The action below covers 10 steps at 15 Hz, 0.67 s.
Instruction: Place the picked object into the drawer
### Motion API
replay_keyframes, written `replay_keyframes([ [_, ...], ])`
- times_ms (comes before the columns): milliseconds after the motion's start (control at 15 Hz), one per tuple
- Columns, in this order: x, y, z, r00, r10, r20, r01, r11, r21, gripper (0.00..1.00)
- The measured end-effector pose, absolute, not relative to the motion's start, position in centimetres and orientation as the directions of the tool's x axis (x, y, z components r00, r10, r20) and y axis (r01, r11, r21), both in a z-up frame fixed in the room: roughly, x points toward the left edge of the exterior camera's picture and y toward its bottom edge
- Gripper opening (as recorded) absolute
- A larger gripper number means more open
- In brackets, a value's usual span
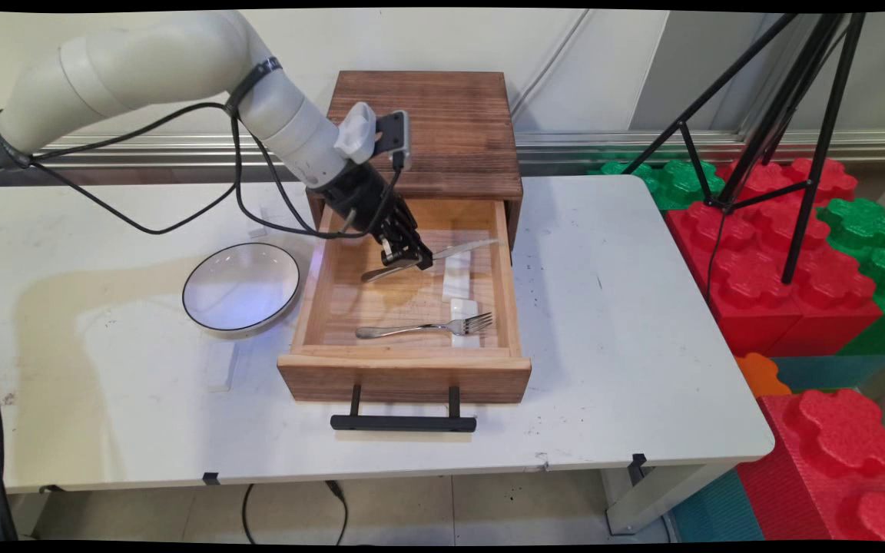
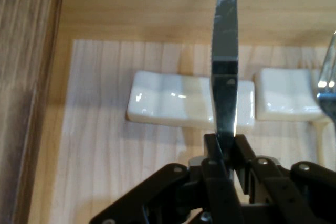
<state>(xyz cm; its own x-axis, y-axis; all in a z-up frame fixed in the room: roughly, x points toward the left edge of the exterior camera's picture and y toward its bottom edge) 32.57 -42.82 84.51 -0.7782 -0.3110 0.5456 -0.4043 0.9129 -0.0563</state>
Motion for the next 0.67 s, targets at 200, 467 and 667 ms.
replay_keyframes([
  [200, 32.5, -43.2, 83.5, -0.797, -0.299, 0.526, -0.389, 0.919, -0.067, 0.0],
  [467, 32.4, -43.7, 82.6, -0.817, -0.277, 0.506, -0.367, 0.926, -0.086, 0.0],
  [667, 32.5, -43.9, 82.1, -0.829, -0.265, 0.493, -0.355, 0.93, -0.098, 0.0],
])
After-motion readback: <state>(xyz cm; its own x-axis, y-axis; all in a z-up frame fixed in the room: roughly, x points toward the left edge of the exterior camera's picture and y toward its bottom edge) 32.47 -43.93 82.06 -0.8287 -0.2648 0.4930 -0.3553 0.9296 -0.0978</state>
